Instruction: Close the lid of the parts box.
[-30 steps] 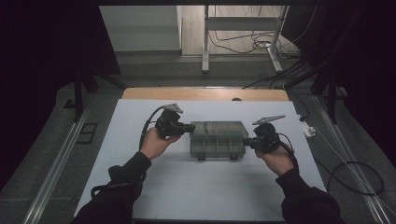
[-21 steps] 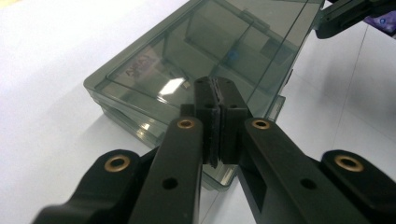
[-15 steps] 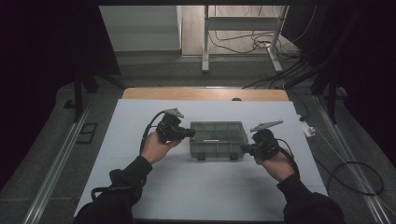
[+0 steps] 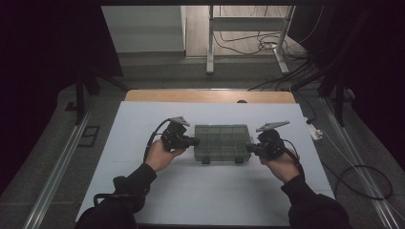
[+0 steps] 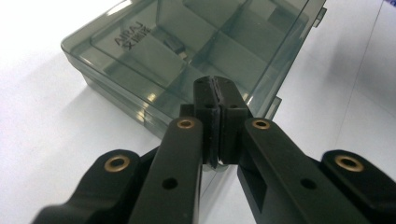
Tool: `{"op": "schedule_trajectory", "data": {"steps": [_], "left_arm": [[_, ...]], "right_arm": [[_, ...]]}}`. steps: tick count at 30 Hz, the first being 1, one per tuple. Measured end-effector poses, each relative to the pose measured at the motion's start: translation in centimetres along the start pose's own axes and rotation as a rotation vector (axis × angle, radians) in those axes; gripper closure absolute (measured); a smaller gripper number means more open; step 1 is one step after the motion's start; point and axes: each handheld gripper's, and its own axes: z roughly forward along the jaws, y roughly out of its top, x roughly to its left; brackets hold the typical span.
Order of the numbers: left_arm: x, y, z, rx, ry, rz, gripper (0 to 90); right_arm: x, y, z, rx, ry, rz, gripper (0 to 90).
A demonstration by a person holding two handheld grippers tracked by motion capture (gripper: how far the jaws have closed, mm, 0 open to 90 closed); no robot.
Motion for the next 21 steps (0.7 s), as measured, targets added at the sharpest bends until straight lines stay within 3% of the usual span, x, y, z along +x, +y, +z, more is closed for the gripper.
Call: {"op": "schedule_trajectory", "data": {"steps": [17, 21], "left_arm": [[-0.4, -0.9, 1.4, 0.043, -0.002, -0.003, 87.8], [-0.3, -0.9, 1.4, 0.041, -0.008, -0.008, 88.0]], "right_arm": [[-0.7, -0.5, 2.4, 0.042, -0.049, -0.002, 88.8], [-0.4, -0.6, 2.6, 0.044, -0.061, -0.028, 88.8]]}}
